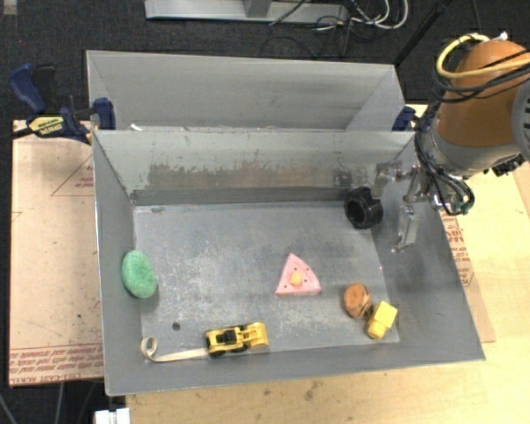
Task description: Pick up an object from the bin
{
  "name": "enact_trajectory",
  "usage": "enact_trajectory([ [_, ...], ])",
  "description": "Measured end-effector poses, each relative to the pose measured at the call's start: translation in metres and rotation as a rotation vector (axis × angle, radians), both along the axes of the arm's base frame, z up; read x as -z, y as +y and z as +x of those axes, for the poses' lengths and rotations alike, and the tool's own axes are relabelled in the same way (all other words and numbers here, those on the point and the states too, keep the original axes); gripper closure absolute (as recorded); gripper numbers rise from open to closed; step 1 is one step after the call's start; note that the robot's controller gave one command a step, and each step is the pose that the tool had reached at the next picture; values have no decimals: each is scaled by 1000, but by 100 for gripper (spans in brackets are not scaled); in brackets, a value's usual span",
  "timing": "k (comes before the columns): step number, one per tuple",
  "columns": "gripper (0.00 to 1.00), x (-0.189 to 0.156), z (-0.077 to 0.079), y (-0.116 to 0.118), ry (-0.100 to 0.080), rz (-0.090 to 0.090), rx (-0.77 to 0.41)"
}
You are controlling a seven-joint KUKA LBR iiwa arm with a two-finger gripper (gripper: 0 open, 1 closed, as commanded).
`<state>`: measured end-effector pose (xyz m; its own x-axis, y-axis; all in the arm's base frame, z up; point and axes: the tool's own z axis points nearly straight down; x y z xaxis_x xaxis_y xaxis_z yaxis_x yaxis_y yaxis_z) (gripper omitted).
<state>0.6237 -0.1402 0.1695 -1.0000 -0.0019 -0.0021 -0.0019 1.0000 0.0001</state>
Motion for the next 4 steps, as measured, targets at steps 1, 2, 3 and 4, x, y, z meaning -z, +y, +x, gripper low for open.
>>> enact_trajectory([
  [1, 0, 0, 0, 0, 0, 0, 0],
  [2, 0, 54, 17, 6, -12, -1, 39],
  [3, 100, 63, 15, 8, -4, 2, 56],
  [4, 100, 63, 15, 8, -4, 1, 55],
])
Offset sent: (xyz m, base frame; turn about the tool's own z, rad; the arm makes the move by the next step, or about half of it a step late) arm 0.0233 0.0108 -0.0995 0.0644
